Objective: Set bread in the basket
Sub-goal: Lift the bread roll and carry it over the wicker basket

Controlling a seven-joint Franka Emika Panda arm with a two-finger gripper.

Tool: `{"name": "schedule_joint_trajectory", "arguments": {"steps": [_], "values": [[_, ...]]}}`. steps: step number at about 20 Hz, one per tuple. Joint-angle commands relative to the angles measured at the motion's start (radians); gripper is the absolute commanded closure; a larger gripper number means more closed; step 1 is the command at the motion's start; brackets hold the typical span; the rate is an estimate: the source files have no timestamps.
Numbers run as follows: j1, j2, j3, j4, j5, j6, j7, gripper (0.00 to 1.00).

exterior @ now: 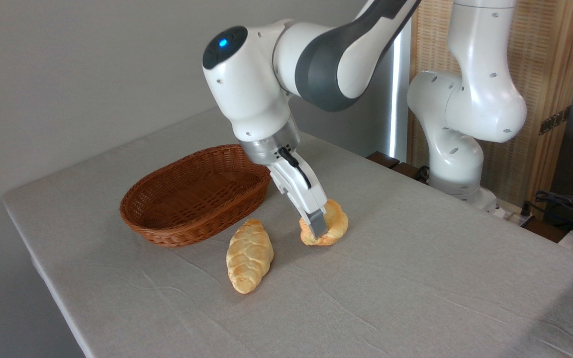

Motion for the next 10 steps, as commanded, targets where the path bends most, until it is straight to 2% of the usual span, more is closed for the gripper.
{"name": "schedule_joint_trajectory", "arguments": {"steps": [1, 5, 8, 10], "values": [[-0.005, -0.006, 0.000, 0.032, -0.027, -0.007, -0.007, 0.59], [-0.008, -0.003, -0.012, 0.102, -0.124, -0.014, -0.059, 0.58], [-0.008, 0.014, -0.050, 0.154, -0.161, -0.007, -0.161, 0.56], [-0.008, 0.017, -0.067, 0.174, -0.199, -0.002, -0.185, 0.55]]}}
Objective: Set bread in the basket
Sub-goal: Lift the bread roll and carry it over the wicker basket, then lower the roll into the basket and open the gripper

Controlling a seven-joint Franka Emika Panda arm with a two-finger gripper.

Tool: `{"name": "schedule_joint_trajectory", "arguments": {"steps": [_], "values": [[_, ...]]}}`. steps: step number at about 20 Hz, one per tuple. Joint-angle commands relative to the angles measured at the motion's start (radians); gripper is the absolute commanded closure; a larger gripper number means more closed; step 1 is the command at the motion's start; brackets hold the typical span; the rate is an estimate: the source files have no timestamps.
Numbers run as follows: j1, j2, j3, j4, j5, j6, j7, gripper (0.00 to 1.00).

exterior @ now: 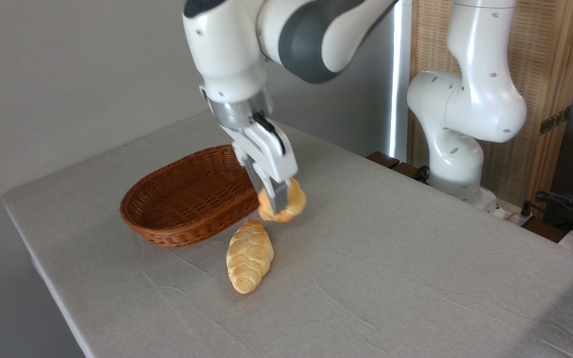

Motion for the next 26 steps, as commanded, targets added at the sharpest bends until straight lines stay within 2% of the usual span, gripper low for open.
{"name": "schedule_joint_trajectory", "arguments": {"steps": [1, 3, 5, 6, 8, 11, 17, 26], "values": [[-0.004, 0.023, -0.024, 0.063, -0.074, 0.000, -0.066, 0.55], [-0.004, 0.039, -0.025, 0.107, -0.111, 0.004, -0.106, 0.55], [-0.004, 0.068, -0.059, 0.153, -0.143, 0.006, -0.150, 0.55], [-0.004, 0.086, -0.076, 0.170, -0.150, 0.010, -0.170, 0.52], [-0.004, 0.115, -0.119, 0.180, -0.154, 0.044, -0.231, 0.26], [-0.004, 0.138, -0.180, 0.180, -0.153, 0.121, -0.360, 0.01], [-0.004, 0.158, -0.211, 0.180, -0.142, 0.148, -0.385, 0.00], [0.006, 0.135, -0.191, 0.183, -0.136, 0.147, -0.368, 0.00]]}}
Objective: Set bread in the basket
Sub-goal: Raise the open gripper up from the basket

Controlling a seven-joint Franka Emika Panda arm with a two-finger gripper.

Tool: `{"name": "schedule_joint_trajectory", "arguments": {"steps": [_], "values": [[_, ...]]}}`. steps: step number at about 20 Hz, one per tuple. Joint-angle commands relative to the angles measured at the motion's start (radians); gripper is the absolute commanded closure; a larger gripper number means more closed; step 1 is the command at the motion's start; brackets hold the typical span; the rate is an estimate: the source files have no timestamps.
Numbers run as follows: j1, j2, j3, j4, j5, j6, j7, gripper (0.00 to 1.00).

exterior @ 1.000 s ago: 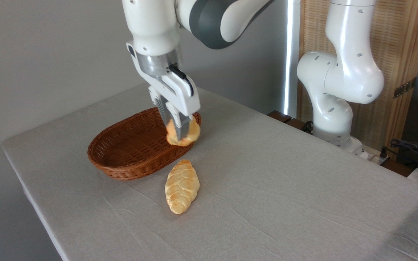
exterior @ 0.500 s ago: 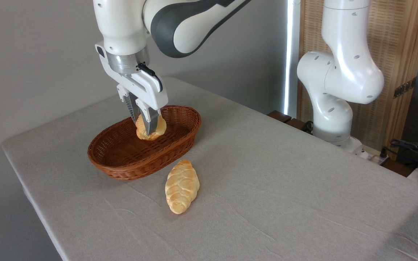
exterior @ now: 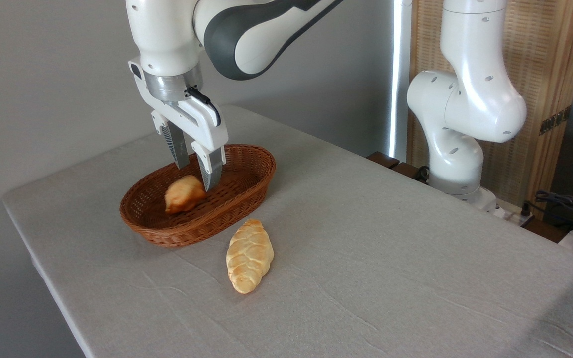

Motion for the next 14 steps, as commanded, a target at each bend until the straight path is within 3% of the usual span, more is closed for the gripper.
{"name": "schedule_joint_trajectory", "arguments": {"steps": [1, 5, 8, 10, 14], "values": [[0.011, -0.018, 0.040, 0.024, 0.011, 0.000, 0.012, 0.00], [0.011, -0.026, 0.112, 0.059, 0.112, -0.014, 0.040, 0.00], [0.011, -0.026, 0.137, 0.059, 0.230, -0.015, 0.110, 0.00], [0.011, -0.041, 0.201, 0.061, 0.229, -0.022, 0.140, 0.00], [0.011, -0.046, 0.235, 0.064, 0.204, -0.077, 0.285, 0.00]]}}
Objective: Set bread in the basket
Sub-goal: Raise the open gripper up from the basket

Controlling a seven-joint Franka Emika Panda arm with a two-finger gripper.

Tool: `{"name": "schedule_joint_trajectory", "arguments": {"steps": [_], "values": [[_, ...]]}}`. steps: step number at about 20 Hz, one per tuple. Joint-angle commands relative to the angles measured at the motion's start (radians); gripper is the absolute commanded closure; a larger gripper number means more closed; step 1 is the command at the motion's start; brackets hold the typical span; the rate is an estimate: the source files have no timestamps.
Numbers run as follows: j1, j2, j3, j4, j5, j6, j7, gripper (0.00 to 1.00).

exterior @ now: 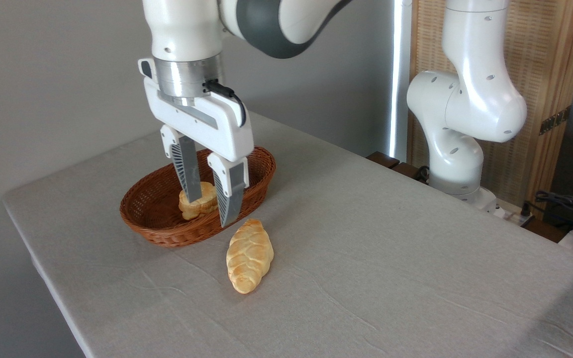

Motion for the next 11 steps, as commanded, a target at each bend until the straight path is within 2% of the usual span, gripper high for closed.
{"name": "schedule_joint_trajectory", "arguments": {"steps": [1, 6, 11], "values": [[-0.007, -0.011, 0.030, 0.020, -0.010, -0.095, 0.134, 0.00], [-0.008, -0.012, 0.036, 0.023, -0.039, -0.114, 0.139, 0.00], [-0.011, 0.000, 0.022, 0.025, -0.043, -0.106, 0.144, 0.00]]}}
